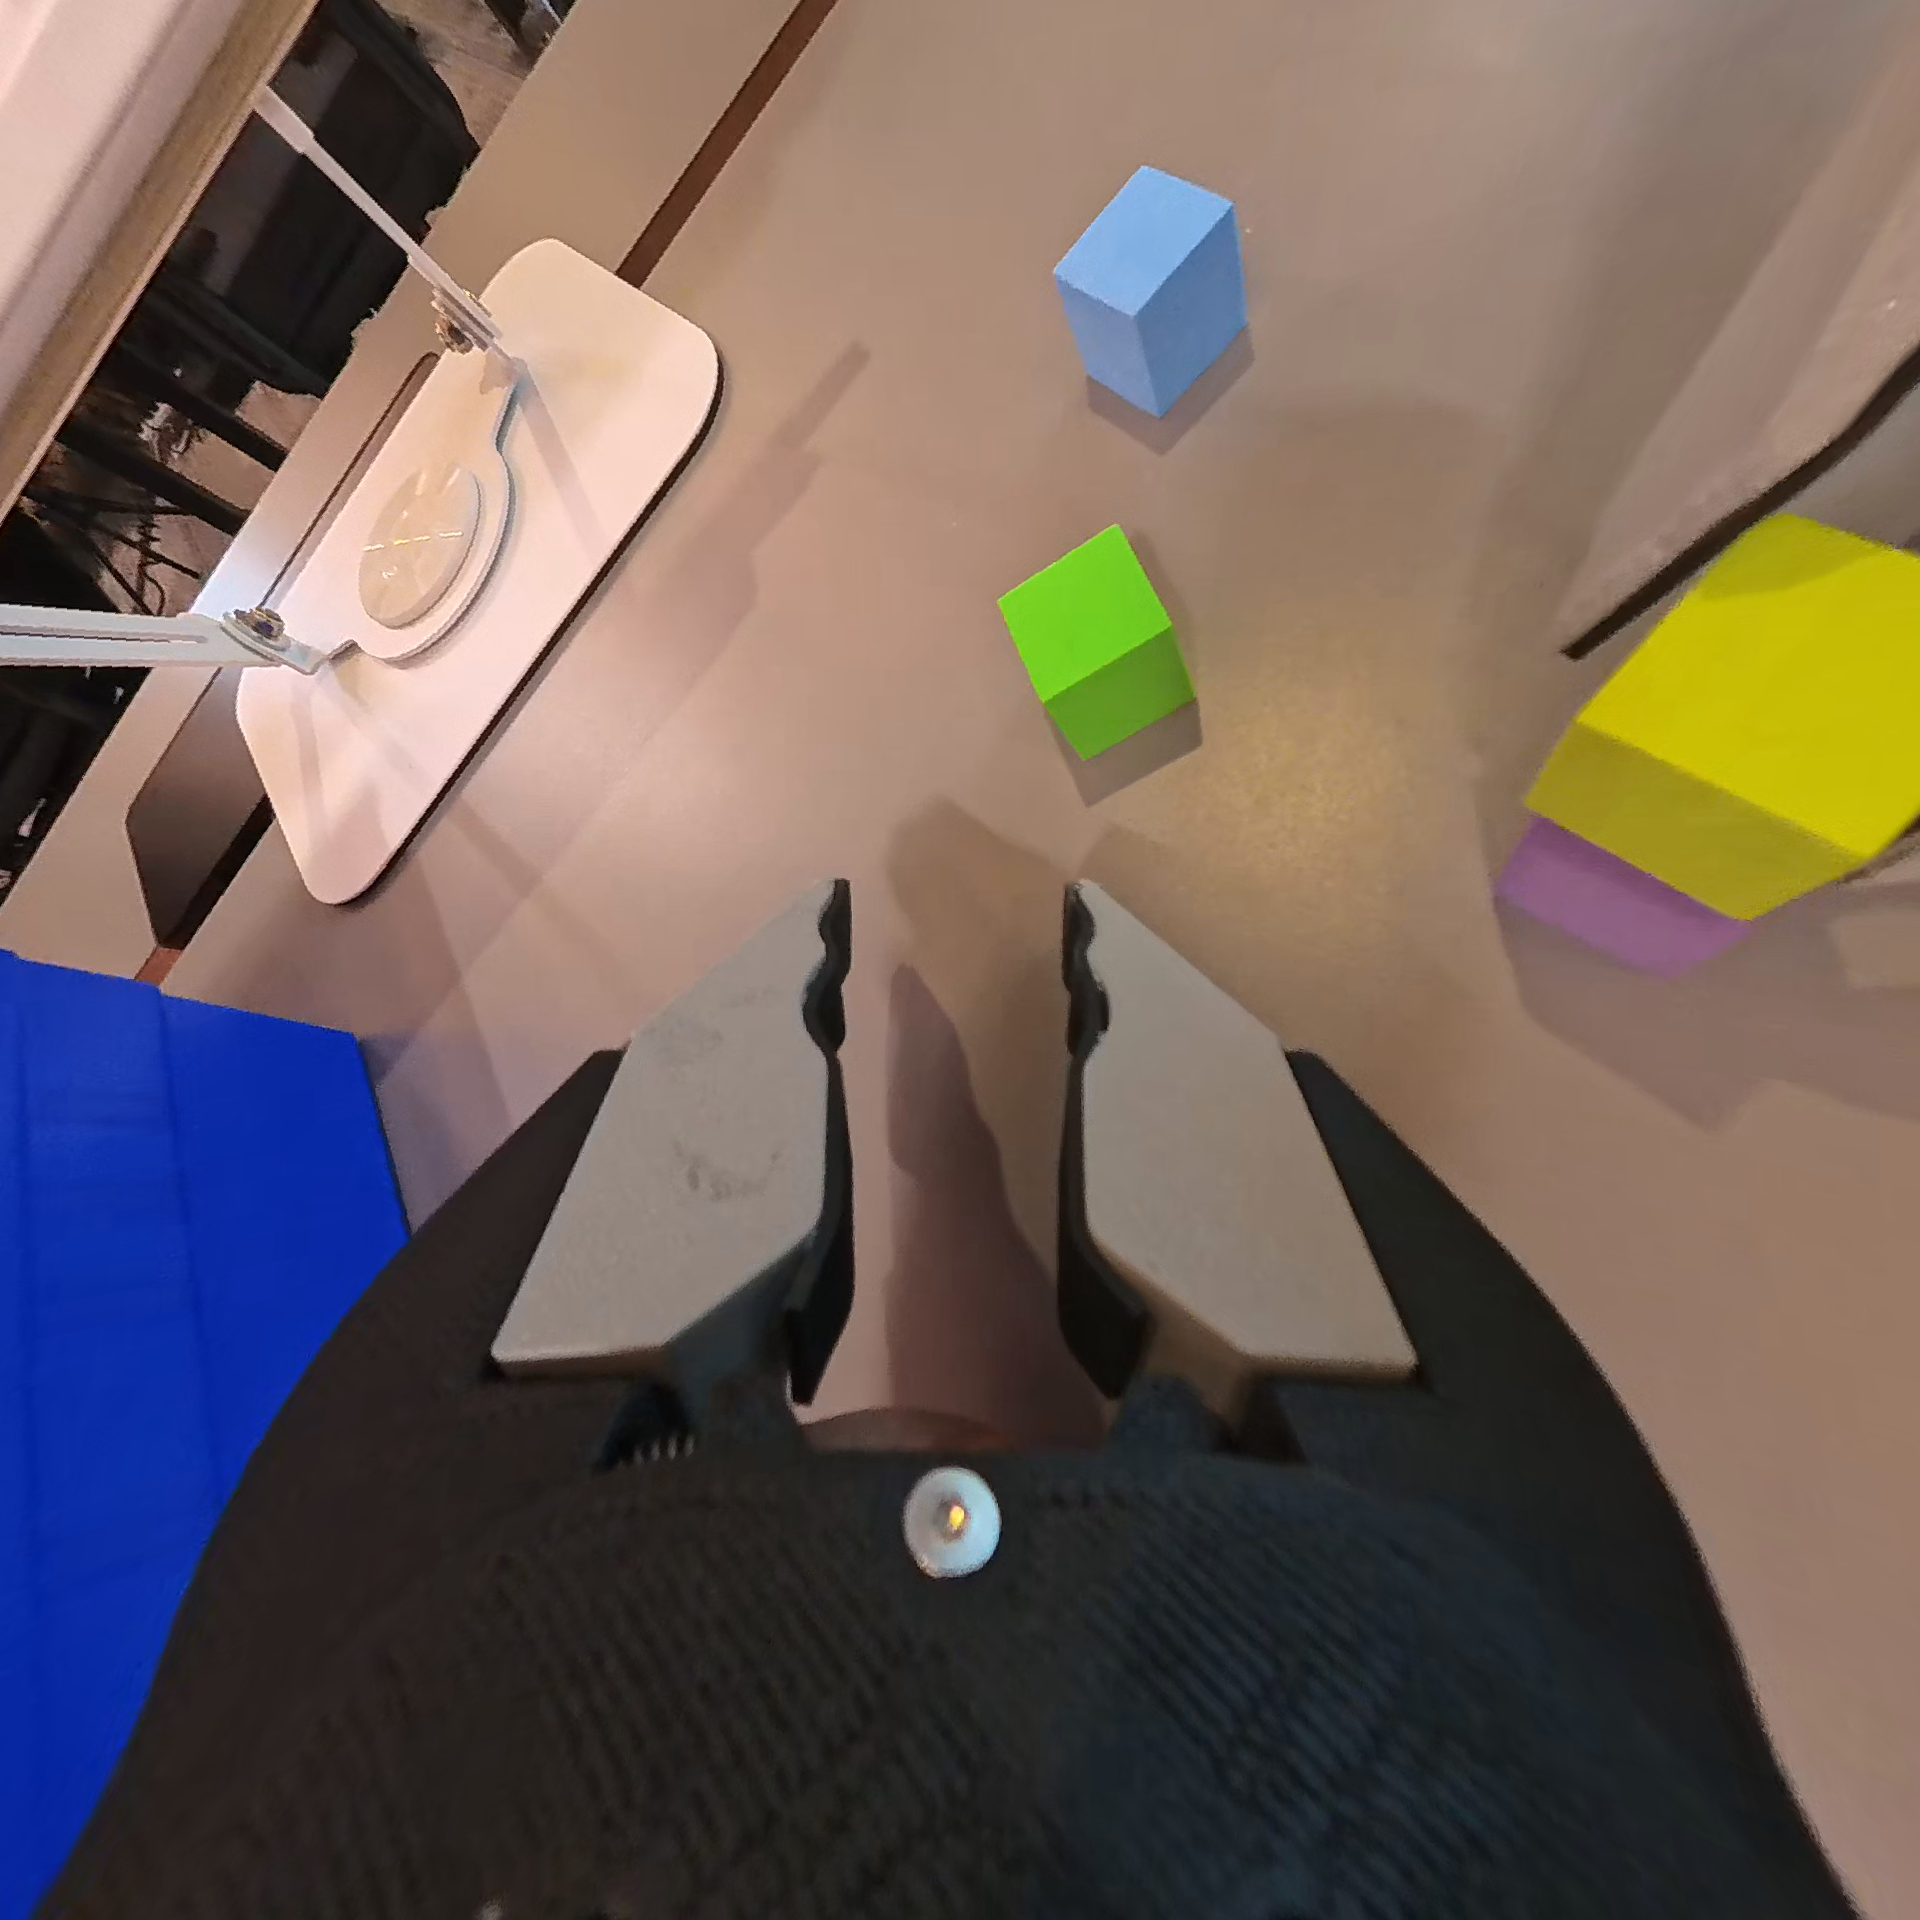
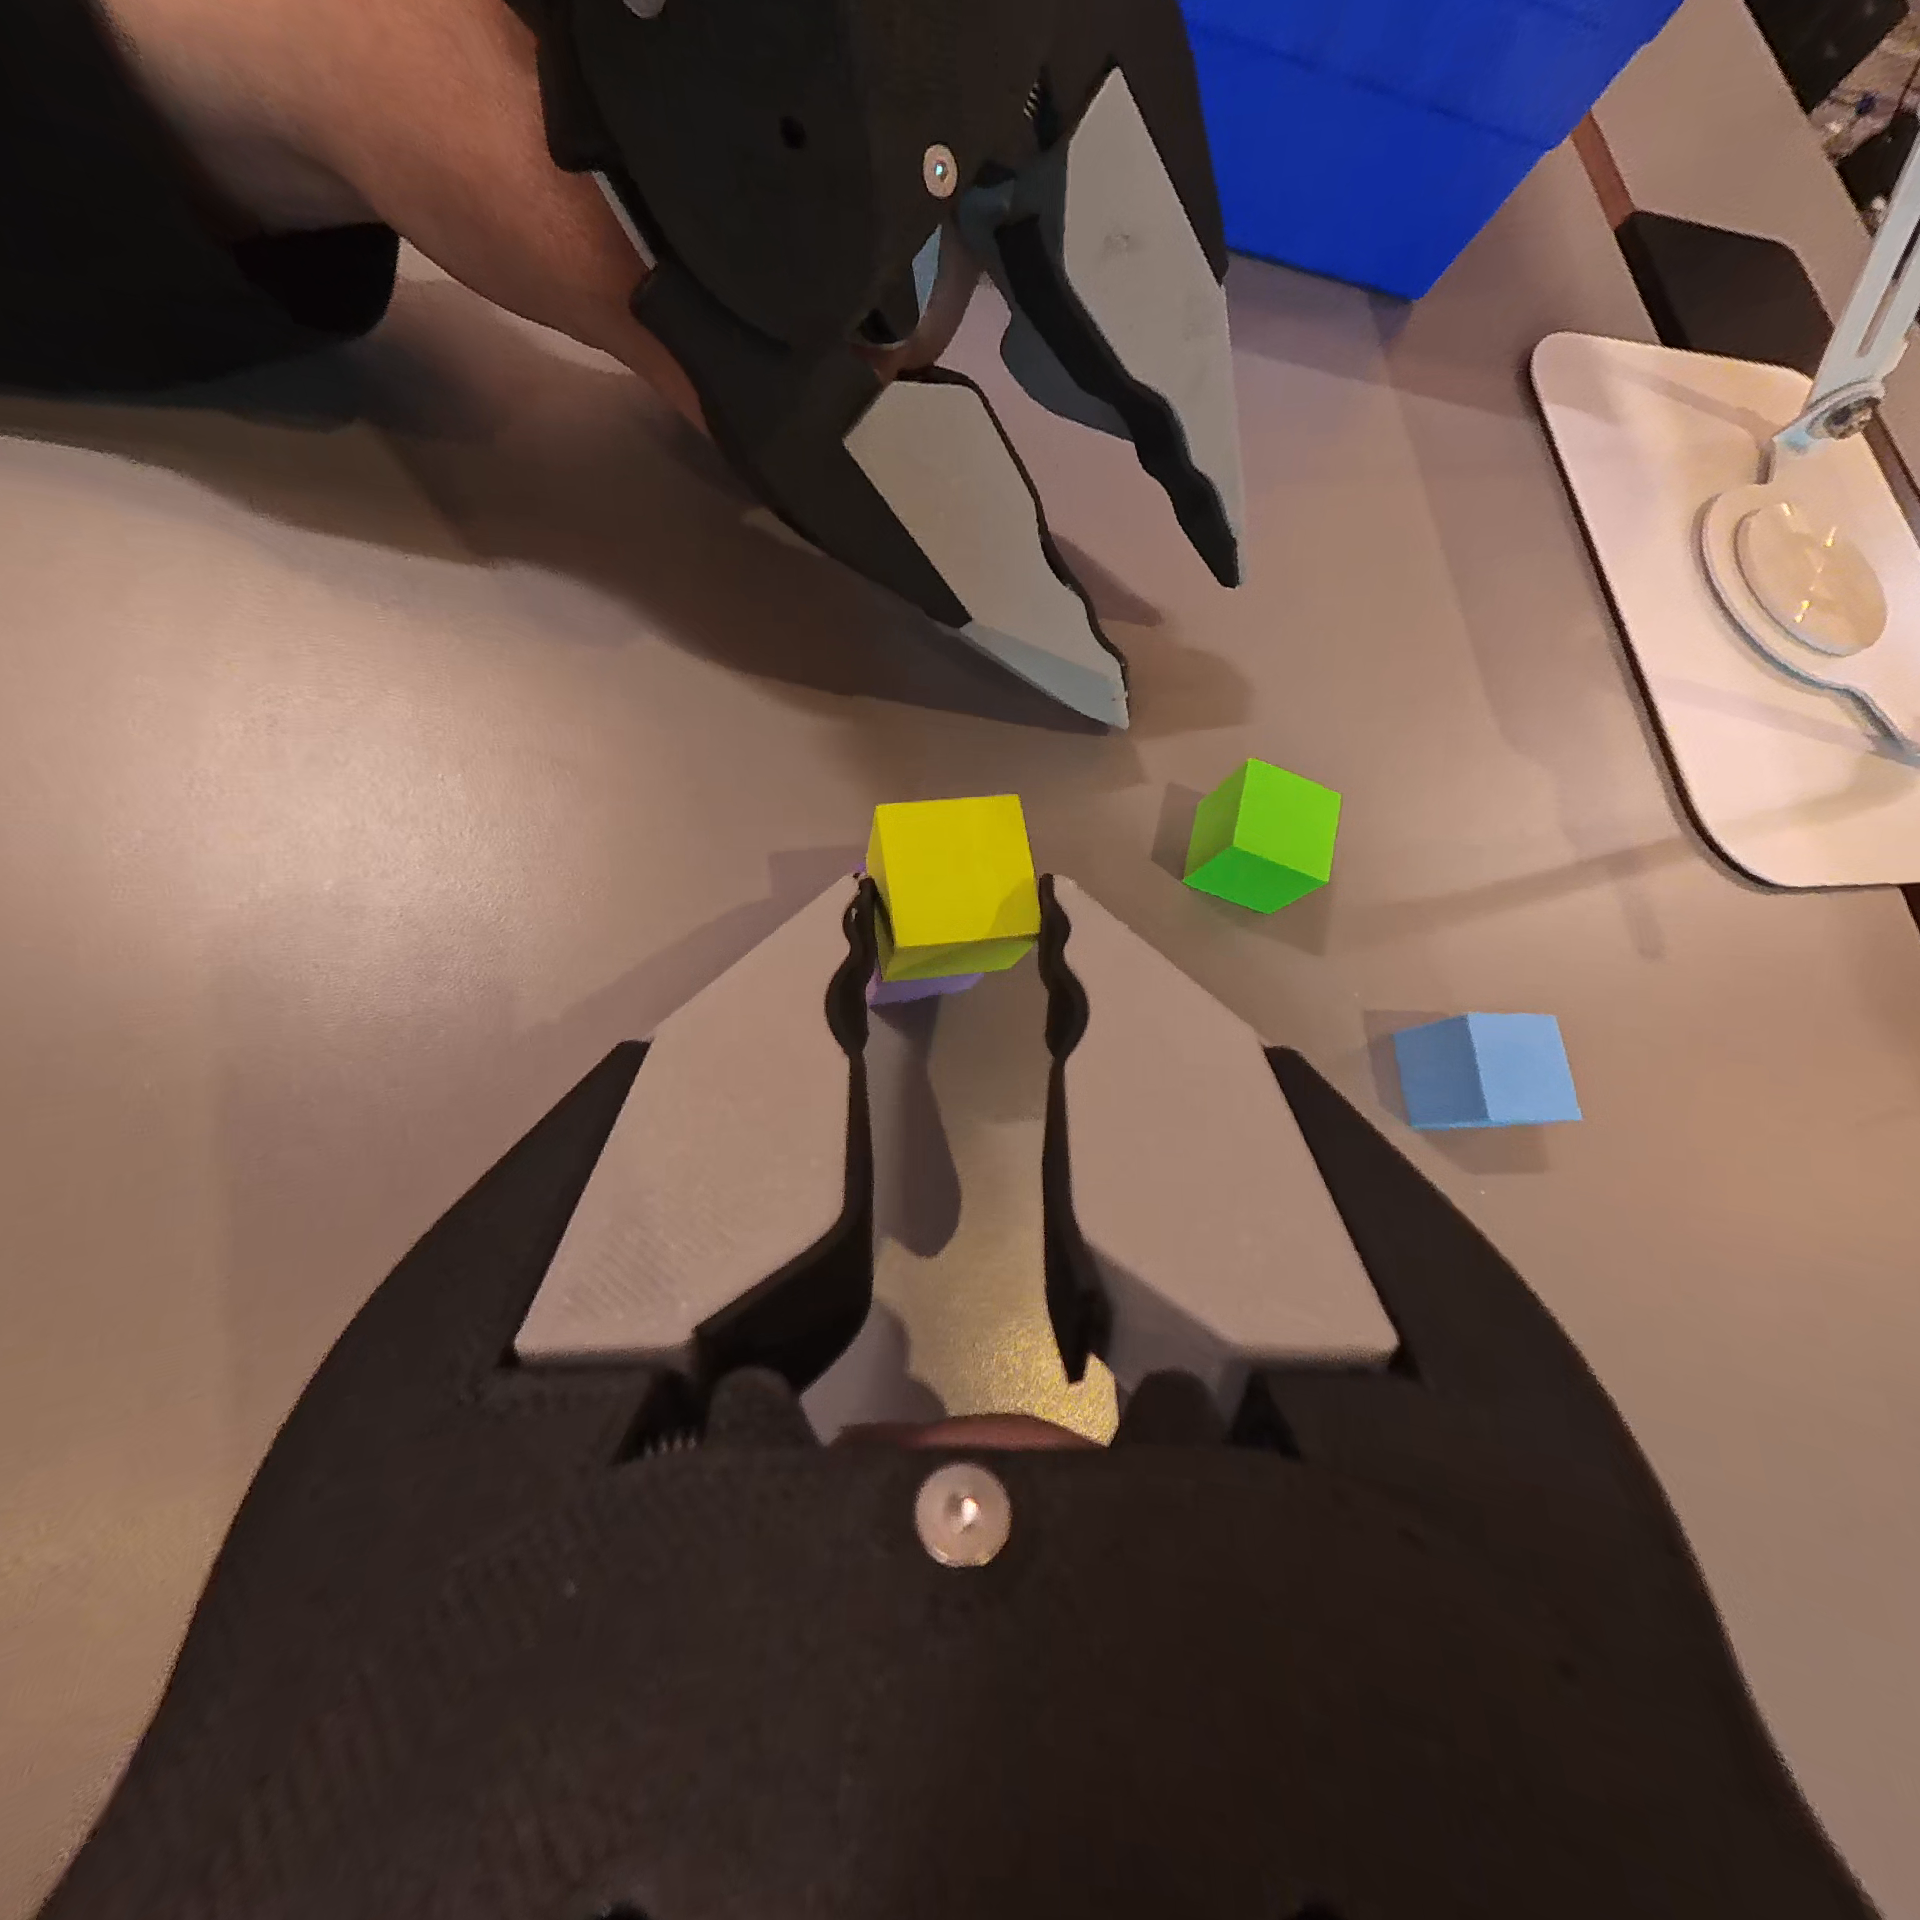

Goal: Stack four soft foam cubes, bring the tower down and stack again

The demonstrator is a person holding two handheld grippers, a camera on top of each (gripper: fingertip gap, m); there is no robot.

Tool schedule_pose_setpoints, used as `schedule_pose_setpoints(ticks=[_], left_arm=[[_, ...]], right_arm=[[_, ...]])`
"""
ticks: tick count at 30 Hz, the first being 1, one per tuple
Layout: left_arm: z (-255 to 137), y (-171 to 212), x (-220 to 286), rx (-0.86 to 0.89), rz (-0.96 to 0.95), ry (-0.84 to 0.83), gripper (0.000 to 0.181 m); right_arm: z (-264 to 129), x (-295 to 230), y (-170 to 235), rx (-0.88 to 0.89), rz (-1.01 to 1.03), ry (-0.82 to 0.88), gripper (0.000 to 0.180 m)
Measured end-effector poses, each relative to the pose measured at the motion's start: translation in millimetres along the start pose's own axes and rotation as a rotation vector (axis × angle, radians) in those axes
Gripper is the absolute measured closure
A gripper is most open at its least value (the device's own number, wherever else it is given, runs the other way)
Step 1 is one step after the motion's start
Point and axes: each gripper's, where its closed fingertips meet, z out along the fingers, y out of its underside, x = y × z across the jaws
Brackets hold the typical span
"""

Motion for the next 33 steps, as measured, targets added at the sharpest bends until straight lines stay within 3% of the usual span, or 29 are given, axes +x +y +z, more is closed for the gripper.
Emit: schedule_pose_setpoints(ticks=[8,33], left_arm=[[-0.3,-1.1,0.1,0.005,0.005,-0.003,0.142],[-0.5,-1.7,0.3,0.006,0.011,-0.008,0.142]], right_arm=[[-1.8,-0.6,-3.6,0.071,-0.03,-0.047,0.151],[0.8,-1.1,-1.2,0.048,-0.029,-0.053,0.151]])
